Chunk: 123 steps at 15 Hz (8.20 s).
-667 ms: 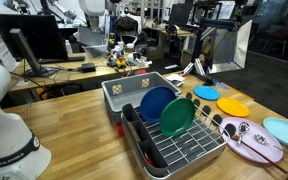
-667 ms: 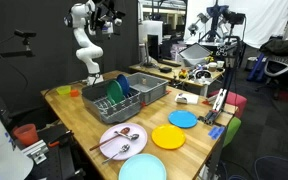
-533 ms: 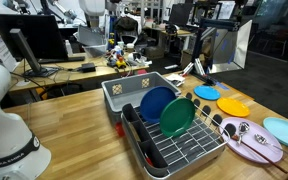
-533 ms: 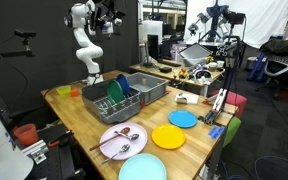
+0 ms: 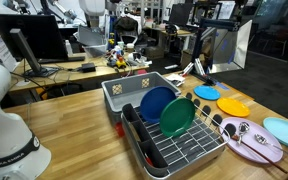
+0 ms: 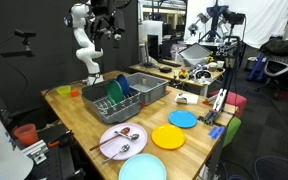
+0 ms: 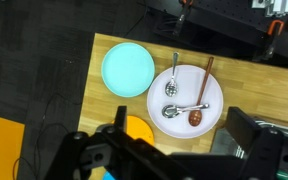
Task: Pick the small silver spoon on the white plate and put it on the yellow plate
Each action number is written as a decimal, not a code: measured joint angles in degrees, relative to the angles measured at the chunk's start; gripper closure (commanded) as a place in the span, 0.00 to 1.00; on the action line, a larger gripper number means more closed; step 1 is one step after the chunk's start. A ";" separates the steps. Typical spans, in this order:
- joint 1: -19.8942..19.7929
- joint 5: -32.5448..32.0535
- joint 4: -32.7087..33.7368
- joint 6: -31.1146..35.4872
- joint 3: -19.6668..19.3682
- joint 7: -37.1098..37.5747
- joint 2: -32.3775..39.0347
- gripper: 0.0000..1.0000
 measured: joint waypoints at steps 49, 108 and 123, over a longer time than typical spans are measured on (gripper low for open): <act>0.00 5.64 -24.83 25.38 -7.06 -22.36 8.41 0.00; -5.44 -2.06 -16.48 48.08 -2.48 -8.61 52.30 0.28; -5.58 -2.07 -15.54 48.09 -2.48 -8.60 52.42 0.96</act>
